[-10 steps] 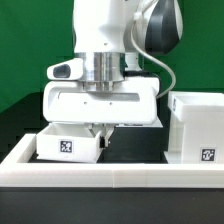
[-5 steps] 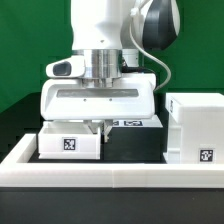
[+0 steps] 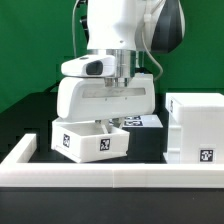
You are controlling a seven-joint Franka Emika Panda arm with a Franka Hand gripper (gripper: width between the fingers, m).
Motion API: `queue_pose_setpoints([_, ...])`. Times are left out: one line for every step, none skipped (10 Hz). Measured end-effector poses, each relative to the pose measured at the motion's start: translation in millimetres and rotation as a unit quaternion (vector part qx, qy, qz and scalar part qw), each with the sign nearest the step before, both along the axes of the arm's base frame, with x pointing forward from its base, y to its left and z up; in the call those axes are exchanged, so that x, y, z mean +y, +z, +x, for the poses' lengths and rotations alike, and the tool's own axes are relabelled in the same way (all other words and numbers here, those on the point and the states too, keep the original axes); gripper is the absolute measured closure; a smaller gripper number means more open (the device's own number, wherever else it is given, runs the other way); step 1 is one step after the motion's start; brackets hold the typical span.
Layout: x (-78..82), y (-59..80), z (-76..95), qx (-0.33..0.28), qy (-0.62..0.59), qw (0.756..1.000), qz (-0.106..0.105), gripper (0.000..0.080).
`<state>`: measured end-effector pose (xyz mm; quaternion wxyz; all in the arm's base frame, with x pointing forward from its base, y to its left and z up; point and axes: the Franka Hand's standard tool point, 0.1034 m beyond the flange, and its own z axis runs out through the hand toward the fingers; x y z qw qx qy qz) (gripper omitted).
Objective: Assemble drawer
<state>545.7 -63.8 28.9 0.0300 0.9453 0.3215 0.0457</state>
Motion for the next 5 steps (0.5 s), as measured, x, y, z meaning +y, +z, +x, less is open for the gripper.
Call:
queue_pose_setpoints([-0.6,-2.5,-3.1,0.003,0.039,0.999,-0.006,0.0758])
queue_pose_setpoints([-0.9,-3.4,-4.1,0.006,0.074,0.997,-0.011,0.0758])
queue_pose_setpoints([-0.2,-4.8,-6.0,0.009,0.106,0.994,-0.015,0.0758])
queue_pose_setpoints([5.3,-6.2,-7.3,0.011,0.142,0.990,-0.021,0.0758])
queue_pose_setpoints([8.6,-5.9,-8.1,0.017,0.188,0.982,-0.026,0.0758])
